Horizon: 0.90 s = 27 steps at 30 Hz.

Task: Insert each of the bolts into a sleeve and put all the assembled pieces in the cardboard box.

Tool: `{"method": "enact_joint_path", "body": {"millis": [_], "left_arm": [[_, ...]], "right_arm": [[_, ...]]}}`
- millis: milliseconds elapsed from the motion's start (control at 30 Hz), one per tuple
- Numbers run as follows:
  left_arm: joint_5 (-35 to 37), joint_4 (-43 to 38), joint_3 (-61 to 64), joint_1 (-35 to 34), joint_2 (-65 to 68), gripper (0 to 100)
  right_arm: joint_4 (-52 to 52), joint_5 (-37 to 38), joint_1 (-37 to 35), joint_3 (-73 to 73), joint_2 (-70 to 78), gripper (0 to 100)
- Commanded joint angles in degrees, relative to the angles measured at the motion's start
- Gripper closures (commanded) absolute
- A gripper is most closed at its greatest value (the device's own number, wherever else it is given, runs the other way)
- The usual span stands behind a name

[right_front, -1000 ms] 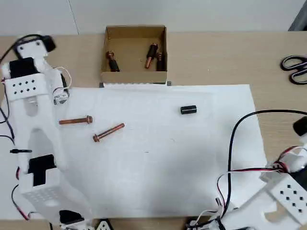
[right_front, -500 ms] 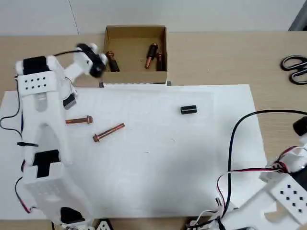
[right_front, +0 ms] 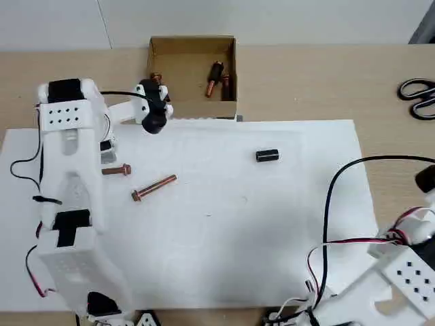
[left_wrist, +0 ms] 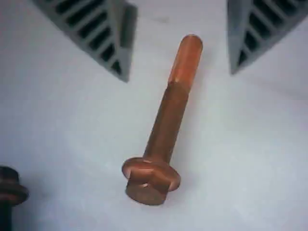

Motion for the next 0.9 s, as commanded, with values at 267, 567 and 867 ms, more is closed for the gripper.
{"method": "enact_joint_path", "body": {"millis": [267, 567, 867], "left_arm": [[-7.1, -0.4, 0.2, 0.2, 4.6, 85], [-7.3, -1.9, 0.1, 0.1, 9.9, 86], [-7.1, -4.7, 0.1, 0.1, 14.2, 86]], "right_arm": [[-1.0, -0.4, 0.0, -0.4, -0.7, 99.5], [-1.0, -0.4, 0.0, -0.4, -0.8, 99.4], [-0.9, -0.4, 0.0, -0.4, -0.8, 99.4]]}}
